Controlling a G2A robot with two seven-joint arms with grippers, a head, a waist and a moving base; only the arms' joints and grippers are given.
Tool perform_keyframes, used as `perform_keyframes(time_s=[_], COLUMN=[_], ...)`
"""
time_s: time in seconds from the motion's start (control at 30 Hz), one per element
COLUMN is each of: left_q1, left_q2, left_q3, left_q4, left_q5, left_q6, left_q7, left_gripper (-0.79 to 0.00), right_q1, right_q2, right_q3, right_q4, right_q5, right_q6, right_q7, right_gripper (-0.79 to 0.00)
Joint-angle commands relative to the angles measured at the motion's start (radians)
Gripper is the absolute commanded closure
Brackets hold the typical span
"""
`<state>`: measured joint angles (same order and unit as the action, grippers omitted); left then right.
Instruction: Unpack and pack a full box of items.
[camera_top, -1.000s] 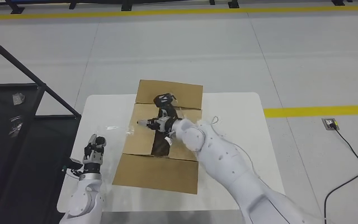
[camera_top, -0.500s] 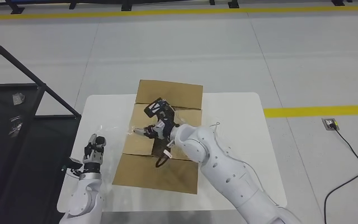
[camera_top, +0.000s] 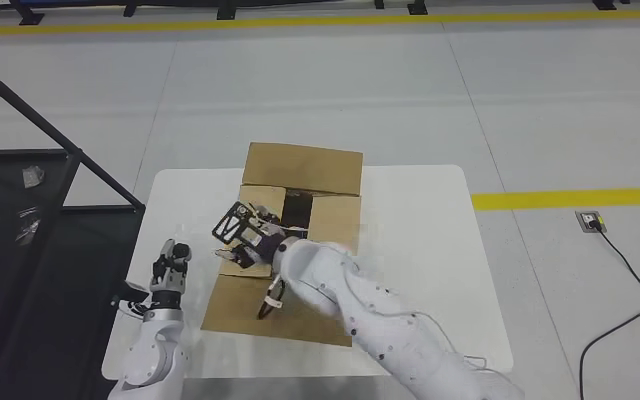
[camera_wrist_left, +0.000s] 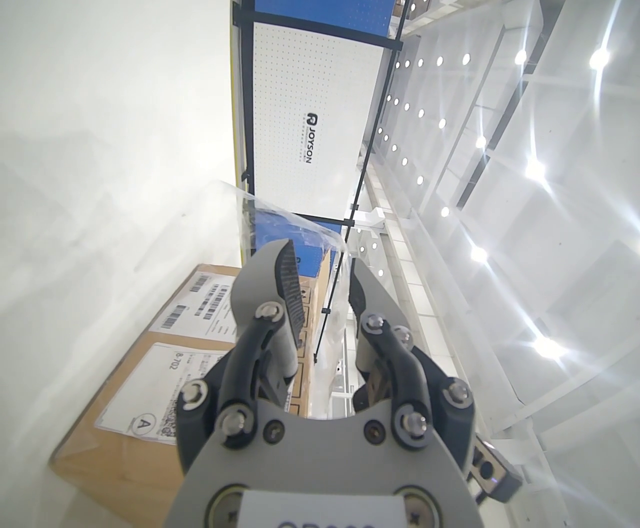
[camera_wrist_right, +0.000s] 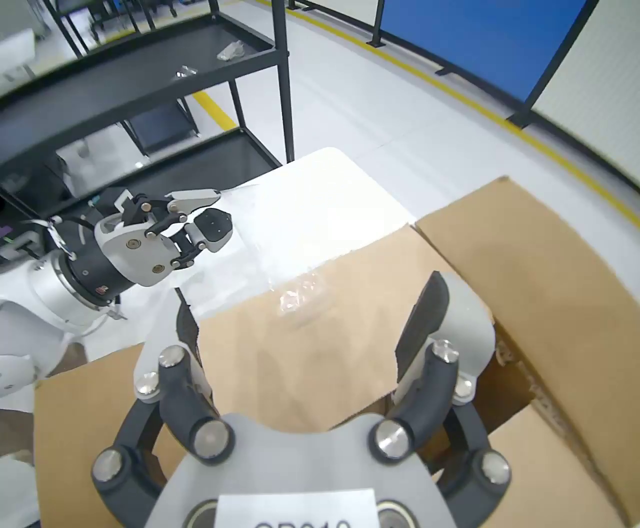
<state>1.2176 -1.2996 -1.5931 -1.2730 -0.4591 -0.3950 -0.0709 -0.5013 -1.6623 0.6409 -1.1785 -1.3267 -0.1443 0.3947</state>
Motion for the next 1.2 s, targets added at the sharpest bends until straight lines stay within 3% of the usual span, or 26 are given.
perform_keyframes(time_s=[0.0, 0.23, 0.3, 0.37, 0.57, 0.7, 0.77, 0.87, 0.93, 1.17], left_q1=[0.0, 0.004, 0.006, 0.008, 0.016, 0.026, 0.032, 0.039, 0.043, 0.054], left_q2=[-0.001, -0.005, -0.006, -0.007, -0.008, -0.008, -0.008, -0.008, -0.009, -0.011], left_q3=[0.002, 0.002, 0.002, 0.001, -0.004, -0.01, -0.013, -0.016, -0.016, -0.017], left_q4=[-0.001, -0.011, -0.016, -0.02, -0.033, -0.047, -0.056, -0.07, -0.078, -0.097], left_q5=[0.005, 0.015, 0.017, 0.021, 0.03, 0.039, 0.043, 0.049, 0.052, 0.056], left_q6=[0.004, 0.012, 0.015, 0.017, 0.027, 0.029, 0.033, 0.038, 0.04, 0.061], left_q7=[0.004, 0.032, 0.038, 0.043, 0.048, 0.047, 0.046, 0.042, 0.041, 0.036], left_gripper=[-0.274, -0.265, -0.265, -0.265, -0.274, -0.28, -0.277, -0.28, -0.28, -0.28], right_q1=[0.02, 0.109, 0.135, 0.149, 0.202, 0.246, 0.268, 0.293, 0.303, 0.319], right_q2=[-0.025, -0.155, -0.196, -0.238, -0.352, -0.375, -0.378, -0.381, -0.382, -0.39], right_q3=[-0.078, -0.271, -0.303, -0.33, -0.369, -0.376, -0.378, -0.388, -0.402, -0.46], right_q4=[0.003, 0.144, 0.206, 0.261, 0.431, 0.492, 0.511, 0.536, 0.548, 0.567], right_q5=[-0.093, -0.255, -0.282, -0.3, -0.336, -0.273, -0.224, -0.159, -0.131, -0.099], right_q6=[0.035, 0.172, 0.199, 0.225, 0.256, 0.217, 0.188, 0.159, 0.164, 0.205], right_q7=[0.034, 0.157, 0.173, 0.184, 0.243, 0.263, 0.26, 0.24, 0.229, 0.233], right_gripper=[-0.785, -0.785, -0.683, -0.637, -0.693, -0.73, -0.711, -0.573, -0.372, -0.329])
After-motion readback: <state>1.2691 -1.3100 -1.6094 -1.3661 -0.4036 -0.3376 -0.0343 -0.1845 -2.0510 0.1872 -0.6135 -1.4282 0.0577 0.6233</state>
